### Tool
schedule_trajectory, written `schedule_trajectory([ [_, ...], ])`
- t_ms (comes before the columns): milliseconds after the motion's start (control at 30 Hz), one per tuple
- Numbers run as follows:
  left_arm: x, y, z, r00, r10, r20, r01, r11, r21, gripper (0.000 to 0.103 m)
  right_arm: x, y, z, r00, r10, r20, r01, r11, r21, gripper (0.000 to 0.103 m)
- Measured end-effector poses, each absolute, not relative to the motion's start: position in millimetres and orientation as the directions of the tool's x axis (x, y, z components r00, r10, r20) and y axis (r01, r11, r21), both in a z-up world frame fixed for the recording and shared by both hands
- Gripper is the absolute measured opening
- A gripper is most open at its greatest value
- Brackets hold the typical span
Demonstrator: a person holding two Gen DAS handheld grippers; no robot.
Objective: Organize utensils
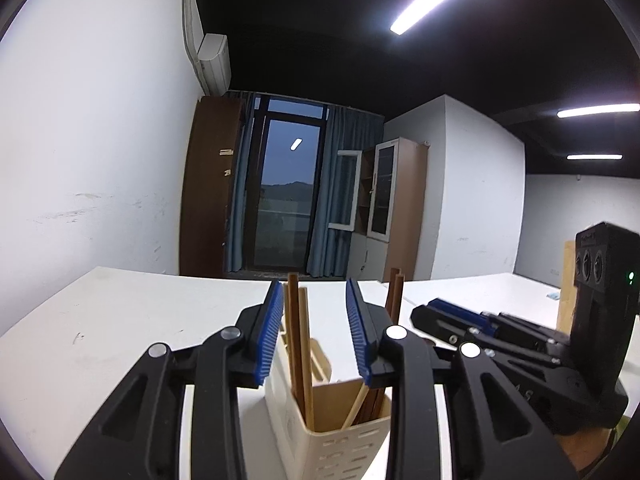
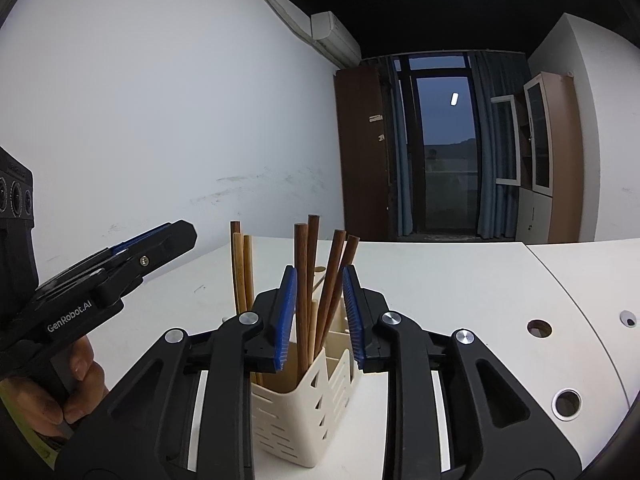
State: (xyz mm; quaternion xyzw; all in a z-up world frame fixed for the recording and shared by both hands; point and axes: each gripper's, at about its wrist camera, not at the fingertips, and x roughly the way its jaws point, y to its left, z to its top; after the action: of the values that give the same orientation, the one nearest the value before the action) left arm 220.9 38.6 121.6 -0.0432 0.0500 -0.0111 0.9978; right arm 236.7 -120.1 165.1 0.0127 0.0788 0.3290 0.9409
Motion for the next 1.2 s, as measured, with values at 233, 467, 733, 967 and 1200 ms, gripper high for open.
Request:
schedule_trajectory([
  [233,204,30,115,0.987,-0.024,-0.157,0.015,0.998,-0.061,0.038,223,-132,165,0.781,0.605,-0.152,-0.604,0.795,0.06,0.031],
  [467,186,22,107,0.976,-0.021,-0.215,0.012,0.999,-0.045,0.046,209,-141,154,0.788,0.589,-0.181,-0.593,0.805,0.037,0.041],
  [733,168,20,93,0.966,0.007,-0.258,-0.021,0.998,-0.052,0.057,193,-157,136,0.788,0.582,-0.203,-0.589,0.808,0.032,0.051],
  [967,148,11,79,0.965,-0.011,-0.264,-0.004,0.998,-0.055,0.074,172,-168,120,0.79,0.582,-0.191,-0.589,0.808,0.025,0.067],
  [1200,140,7,66,0.956,-0.001,-0.293,-0.014,0.999,-0.049,0.079,149,-179,97,0.783,0.587,-0.204,-0.596,0.803,0.023,0.071],
])
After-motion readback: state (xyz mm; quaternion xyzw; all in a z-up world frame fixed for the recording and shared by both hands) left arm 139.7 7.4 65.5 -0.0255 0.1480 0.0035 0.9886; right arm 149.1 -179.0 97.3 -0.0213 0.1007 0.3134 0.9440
